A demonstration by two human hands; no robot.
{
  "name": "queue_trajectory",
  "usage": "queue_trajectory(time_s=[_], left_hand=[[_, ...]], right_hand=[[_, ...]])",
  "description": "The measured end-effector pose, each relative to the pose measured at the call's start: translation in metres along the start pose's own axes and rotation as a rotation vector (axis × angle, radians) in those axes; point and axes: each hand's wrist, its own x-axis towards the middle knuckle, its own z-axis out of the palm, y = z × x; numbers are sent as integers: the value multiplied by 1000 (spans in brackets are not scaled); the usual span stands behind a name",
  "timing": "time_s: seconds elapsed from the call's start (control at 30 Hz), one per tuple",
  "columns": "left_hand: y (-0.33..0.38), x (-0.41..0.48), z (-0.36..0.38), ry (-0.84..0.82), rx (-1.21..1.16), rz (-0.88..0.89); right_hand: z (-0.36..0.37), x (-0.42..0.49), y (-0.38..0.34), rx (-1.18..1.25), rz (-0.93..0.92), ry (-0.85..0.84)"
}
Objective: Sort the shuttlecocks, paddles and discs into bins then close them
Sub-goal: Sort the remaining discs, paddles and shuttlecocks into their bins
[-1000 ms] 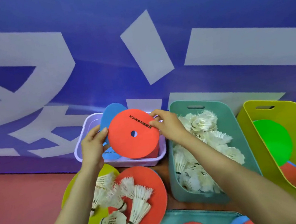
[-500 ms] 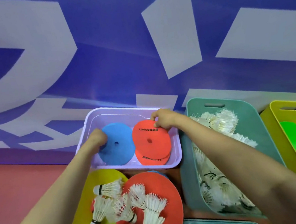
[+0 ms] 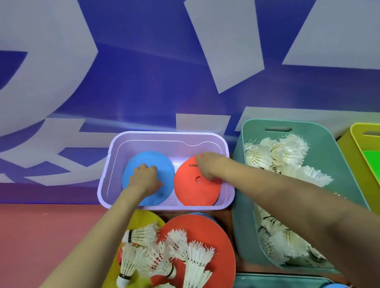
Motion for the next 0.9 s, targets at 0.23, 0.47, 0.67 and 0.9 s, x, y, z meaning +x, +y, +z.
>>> queue_trajectory(time_s=[0.23,0.47,0.67,0.9], left_hand=[[38,-76,-17,321,-247,93],[98,-190,-2,641,-433,344],[142,-264,46,647,-485,471],[159,-308,111,606,-561,475]], right_hand=[[6,-60,13,219,-121,273],[38,-190,36,502,-317,686],[93,-273,56,628,-372,892],[173,-319,75,651,-406,941]])
